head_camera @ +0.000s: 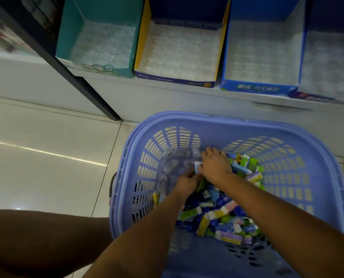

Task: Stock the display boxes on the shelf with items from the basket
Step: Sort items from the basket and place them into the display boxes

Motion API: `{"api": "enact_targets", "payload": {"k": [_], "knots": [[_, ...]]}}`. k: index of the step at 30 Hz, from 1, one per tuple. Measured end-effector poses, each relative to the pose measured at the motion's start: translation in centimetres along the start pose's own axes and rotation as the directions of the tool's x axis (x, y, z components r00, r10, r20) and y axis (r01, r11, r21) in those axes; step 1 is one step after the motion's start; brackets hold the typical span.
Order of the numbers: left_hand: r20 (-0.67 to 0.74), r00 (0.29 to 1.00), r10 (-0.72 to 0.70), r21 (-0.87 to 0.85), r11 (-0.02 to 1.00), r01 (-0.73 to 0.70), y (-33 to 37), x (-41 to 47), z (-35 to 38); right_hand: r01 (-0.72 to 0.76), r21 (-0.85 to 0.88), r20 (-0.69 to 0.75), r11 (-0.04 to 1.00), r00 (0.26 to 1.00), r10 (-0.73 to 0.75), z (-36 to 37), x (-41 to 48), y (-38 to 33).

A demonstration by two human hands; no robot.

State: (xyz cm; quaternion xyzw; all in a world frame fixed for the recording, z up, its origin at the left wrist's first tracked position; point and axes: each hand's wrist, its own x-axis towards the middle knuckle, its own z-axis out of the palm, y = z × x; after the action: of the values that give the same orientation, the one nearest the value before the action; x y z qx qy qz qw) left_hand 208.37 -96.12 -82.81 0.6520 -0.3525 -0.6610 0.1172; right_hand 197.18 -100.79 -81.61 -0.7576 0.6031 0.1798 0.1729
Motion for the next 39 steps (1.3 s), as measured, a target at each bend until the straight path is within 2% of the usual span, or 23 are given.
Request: {"api": "enact_targets", "payload": {"k": [5,8,12,16,18,21,25,28,33,36,39], "knots": [[0.019,0.998,0.062,0.145,0.987,-0.064,-0.3,0.3,0.2,0.047,-0.037,0.056,0.998,0.997,-0.045,0.4,-0.7,2.0],[0.087,0.992,0.091,0.196,0.975,-0.107,-0.4,0.5,-0.2,0.075,-0.006,0.064,0.997,0.995,-0.074,-0.1,-1.2,2.4],[0.131,0.987,0.098,0.355,0.924,-0.139,-0.3,0.2,0.0,0.066,0.072,0.157,0.995,0.985,-0.077,-1.7,-0.6,2.2],[0.078,0.990,0.114,0.457,0.879,-0.137,-0.4,-0.4,0.4,0.084,-0.041,0.208,0.996,0.975,-0.074,-2.0,-0.2,1.6],[0.048,0.994,0.101,0.466,0.878,-0.111,-0.5,-0.7,0.3,0.090,-0.116,0.216,0.989,0.974,-0.064,-1.8,-0.3,1.4],[0.032,0.996,0.078,0.463,0.882,-0.084,-0.4,-1.1,0.2,0.090,-0.127,0.192,0.988,0.979,-0.064,-1.7,-0.5,1.6],[0.009,0.998,0.059,0.368,0.928,-0.058,-0.3,-1.4,0.3,0.136,-0.129,0.127,0.982,0.985,-0.119,-1.8,-1.2,2.9],[0.080,0.991,0.109,0.527,0.839,-0.135,0.2,-1.8,0.6,0.124,-0.084,0.122,0.989,0.986,-0.113,-1.7,-2.8,4.0],[0.121,0.976,0.183,0.724,0.656,-0.213,0.8,-2.0,1.6,-0.012,0.011,0.130,1.000,0.991,0.010,-2.1,-6.2,6.9],[0.118,0.982,0.150,0.799,0.572,-0.184,1.0,-1.8,1.7,-0.027,0.077,0.106,0.997,0.994,0.019,-2.2,-8.4,7.9],[0.156,0.977,0.144,0.815,0.540,-0.210,1.0,-1.8,1.2,-0.068,0.070,0.196,0.995,0.979,0.053,-2.8,-9.9,8.2]]}}
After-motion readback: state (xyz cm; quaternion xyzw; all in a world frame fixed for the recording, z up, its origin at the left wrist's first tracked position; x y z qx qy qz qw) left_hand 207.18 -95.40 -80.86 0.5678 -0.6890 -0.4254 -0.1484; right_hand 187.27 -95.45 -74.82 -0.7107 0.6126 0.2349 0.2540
